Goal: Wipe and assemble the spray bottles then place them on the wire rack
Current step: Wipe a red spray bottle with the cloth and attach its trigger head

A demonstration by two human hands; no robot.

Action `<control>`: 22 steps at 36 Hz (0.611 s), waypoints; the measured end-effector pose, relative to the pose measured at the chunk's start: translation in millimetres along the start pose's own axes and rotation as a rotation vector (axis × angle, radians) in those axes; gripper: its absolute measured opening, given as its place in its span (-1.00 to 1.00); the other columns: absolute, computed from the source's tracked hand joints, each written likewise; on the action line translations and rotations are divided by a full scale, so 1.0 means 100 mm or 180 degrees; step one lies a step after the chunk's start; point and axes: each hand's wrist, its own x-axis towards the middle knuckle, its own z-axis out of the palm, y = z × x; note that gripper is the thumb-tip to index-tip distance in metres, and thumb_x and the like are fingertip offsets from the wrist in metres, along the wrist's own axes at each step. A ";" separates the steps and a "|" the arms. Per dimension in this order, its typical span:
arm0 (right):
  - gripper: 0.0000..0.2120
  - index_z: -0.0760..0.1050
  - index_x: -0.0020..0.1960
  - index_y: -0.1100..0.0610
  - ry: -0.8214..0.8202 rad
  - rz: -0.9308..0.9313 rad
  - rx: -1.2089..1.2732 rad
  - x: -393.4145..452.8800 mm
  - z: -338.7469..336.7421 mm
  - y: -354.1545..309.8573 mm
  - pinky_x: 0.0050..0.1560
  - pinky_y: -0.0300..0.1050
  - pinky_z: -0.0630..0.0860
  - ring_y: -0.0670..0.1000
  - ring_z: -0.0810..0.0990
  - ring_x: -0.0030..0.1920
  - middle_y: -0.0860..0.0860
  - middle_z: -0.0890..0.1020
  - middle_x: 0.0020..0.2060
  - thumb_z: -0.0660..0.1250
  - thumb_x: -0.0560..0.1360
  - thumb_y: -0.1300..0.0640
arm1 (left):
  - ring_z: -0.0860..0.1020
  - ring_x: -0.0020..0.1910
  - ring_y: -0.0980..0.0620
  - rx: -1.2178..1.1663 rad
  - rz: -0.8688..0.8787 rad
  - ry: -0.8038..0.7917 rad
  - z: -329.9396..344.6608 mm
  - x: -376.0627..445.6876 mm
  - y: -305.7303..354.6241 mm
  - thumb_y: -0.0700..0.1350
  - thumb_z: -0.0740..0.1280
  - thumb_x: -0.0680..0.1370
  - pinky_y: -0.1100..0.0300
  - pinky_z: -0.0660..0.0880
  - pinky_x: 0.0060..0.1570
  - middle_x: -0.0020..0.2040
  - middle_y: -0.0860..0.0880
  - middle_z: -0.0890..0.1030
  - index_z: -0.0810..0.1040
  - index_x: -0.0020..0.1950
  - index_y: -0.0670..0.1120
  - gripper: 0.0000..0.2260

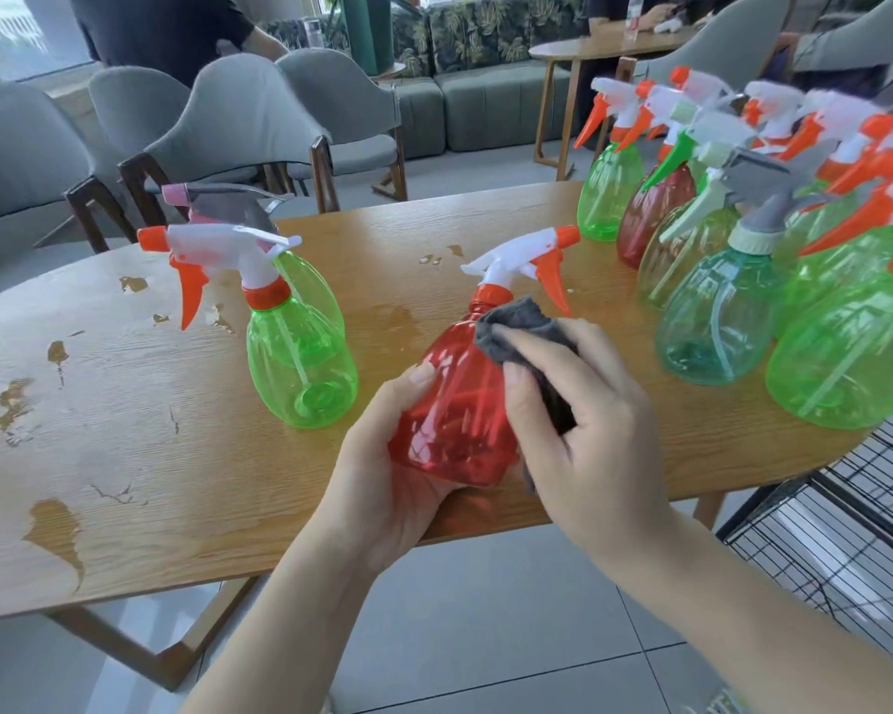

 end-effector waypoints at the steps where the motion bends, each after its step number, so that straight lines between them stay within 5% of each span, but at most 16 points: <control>1: -0.76 0.66 0.23 0.27 -0.0036 -0.0167 0.0030 -0.03 0.00 -0.01 0.18 -0.07 0.55 0.10 0.62 0.14 0.17 0.61 0.11 0.32 0.62 0.26 | 0.68 0.01 -0.07 -0.0050 0.0004 0.0047 -0.01 0.00 0.00 0.02 0.39 0.51 0.02 0.64 -0.01 0.09 -0.18 0.68 0.71 0.18 -0.14 -0.66; 6: -0.80 0.71 0.12 0.27 -0.0360 -0.1323 -0.0022 -0.18 0.01 -0.06 0.09 -0.02 0.56 0.19 0.60 -0.04 0.24 0.65 0.01 0.39 0.54 0.28 | 0.68 -0.06 -0.11 -0.0506 -0.0291 0.0005 -0.01 -0.04 0.04 0.15 0.24 0.55 0.09 0.64 0.00 -0.04 -0.20 0.66 0.71 0.05 -0.23 -0.52; 10: -0.78 0.70 0.18 0.18 -0.0341 -0.1462 -0.0035 -0.17 0.02 0.01 0.11 0.00 0.56 0.15 0.54 0.03 0.12 0.58 0.11 0.40 0.56 0.24 | 0.71 -0.08 -0.14 -0.0480 -0.0319 -0.0108 0.01 -0.06 0.06 0.15 0.23 0.52 0.06 0.68 -0.05 -0.05 -0.24 0.68 0.73 -0.01 -0.26 -0.50; 16: -0.74 0.56 0.33 0.15 -0.0215 -0.0609 0.0328 -0.06 0.00 0.07 0.15 0.03 0.54 0.18 0.58 0.12 0.12 0.50 0.13 0.31 0.65 0.18 | 0.66 0.14 -0.14 -0.0293 -0.0180 -0.0019 -0.03 -0.02 0.05 0.10 0.34 0.49 -0.03 0.62 0.17 0.20 -0.23 0.66 0.70 0.22 -0.20 -0.54; 22: -0.70 0.60 0.34 0.21 -0.0099 0.0404 0.0560 0.06 0.00 0.10 0.24 -0.29 0.40 -0.09 0.55 0.19 -0.07 0.52 0.12 0.25 0.68 0.13 | 0.68 0.10 -0.14 -0.0241 -0.0212 -0.0201 -0.02 -0.04 0.04 0.08 0.28 0.52 -0.09 0.66 0.00 0.17 -0.18 0.69 0.71 0.23 -0.15 -0.57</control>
